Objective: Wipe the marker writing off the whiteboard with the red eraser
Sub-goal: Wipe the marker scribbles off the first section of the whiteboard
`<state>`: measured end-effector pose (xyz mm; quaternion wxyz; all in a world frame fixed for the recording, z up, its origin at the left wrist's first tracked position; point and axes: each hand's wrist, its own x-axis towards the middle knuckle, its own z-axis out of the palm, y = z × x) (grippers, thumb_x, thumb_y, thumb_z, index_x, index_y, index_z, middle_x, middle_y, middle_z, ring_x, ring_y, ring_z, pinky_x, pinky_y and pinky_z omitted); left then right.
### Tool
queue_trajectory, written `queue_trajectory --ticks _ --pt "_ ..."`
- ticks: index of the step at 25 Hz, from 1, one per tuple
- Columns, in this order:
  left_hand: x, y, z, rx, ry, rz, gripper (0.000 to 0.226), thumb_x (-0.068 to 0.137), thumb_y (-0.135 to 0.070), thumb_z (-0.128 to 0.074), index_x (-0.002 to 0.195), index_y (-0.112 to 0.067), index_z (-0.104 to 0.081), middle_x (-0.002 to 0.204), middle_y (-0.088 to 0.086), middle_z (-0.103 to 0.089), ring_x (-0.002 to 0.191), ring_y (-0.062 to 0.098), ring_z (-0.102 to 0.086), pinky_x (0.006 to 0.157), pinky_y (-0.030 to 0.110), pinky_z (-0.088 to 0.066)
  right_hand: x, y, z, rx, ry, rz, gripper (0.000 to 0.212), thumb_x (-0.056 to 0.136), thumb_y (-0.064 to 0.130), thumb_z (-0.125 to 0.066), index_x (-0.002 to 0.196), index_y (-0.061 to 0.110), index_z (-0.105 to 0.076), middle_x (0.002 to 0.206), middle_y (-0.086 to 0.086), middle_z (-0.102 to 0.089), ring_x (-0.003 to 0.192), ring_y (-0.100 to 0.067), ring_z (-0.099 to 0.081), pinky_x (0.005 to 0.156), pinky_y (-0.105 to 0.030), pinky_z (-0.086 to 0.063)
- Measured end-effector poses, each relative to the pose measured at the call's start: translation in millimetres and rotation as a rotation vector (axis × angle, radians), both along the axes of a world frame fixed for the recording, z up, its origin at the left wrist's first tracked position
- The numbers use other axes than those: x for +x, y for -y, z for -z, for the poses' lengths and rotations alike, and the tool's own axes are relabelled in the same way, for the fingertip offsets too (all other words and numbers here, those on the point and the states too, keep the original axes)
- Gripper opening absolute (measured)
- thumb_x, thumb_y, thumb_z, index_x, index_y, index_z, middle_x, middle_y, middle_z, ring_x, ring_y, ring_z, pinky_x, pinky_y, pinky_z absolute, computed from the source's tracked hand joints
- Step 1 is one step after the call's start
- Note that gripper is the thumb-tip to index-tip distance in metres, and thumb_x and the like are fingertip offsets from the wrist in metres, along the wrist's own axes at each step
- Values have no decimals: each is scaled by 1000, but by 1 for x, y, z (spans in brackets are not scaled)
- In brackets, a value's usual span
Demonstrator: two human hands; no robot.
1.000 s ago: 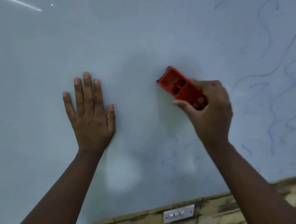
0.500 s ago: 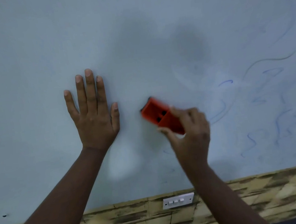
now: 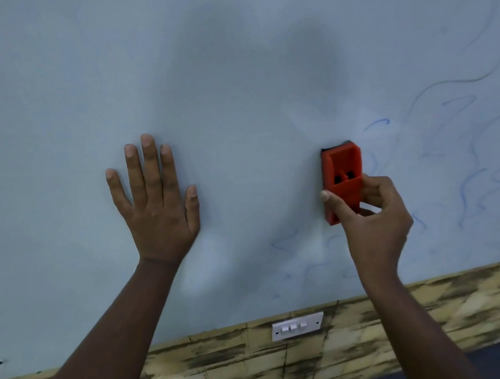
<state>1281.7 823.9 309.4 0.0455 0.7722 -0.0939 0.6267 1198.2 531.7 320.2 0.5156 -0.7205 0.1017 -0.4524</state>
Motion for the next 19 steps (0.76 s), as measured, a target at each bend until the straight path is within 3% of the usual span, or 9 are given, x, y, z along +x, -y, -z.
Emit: queue_trajectory --ticks 5,8,11,13,16,19 --pt "-1 2 10 -30 -25 -2 66 110 -36 -36 163 1 -23 168 23 -21 164 23 8 131 55 2 1 -39 20 57 -65 43 48 71 53 -91 105 30 -66 95 14 -72 86 -4 -69 75 -42 -61" --pt "-1 3 15 -44 -30 4 67 109 -37 -36 163 1 -22 171 20 -18 164 22 8 131 55 2 -1 -82 45 -224 -85 28 57 72 58 -87 113 24 -65 105 8 -68 91 -14 -68 72 -37 -59" --pt "-1 3 22 -29 -32 10 72 111 -39 -34 167 -6 -4 178 5 7 164 22 9 131 55 4 -7 -109 87 -459 -152 -20 58 73 58 -85 112 19 -64 102 4 -64 90 -18 -63 63 -32 -55" --pt "-2 2 29 -3 -45 24 74 111 -40 -34 169 -12 4 177 0 17 164 22 10 131 55 5 -8 -111 102 -488 -180 -62 58 72 59 -85 109 20 -63 100 5 -63 89 -17 -63 61 -34 -57" --pt "-2 0 38 6 -58 37 75 110 -40 -35 169 -14 3 177 0 17 164 23 10 131 55 5 -4 -93 91 -141 -159 -119 53 70 52 -91 103 21 -64 97 9 -66 87 -8 -66 68 -31 -60" --pt "-3 -1 46 8 -67 45 75 110 -41 -35 170 -16 5 177 0 18 164 23 11 131 54 6 -3 -56 85 139 -130 -16 42 71 40 -94 95 19 -65 87 8 -70 82 -5 -66 72 -26 -56"
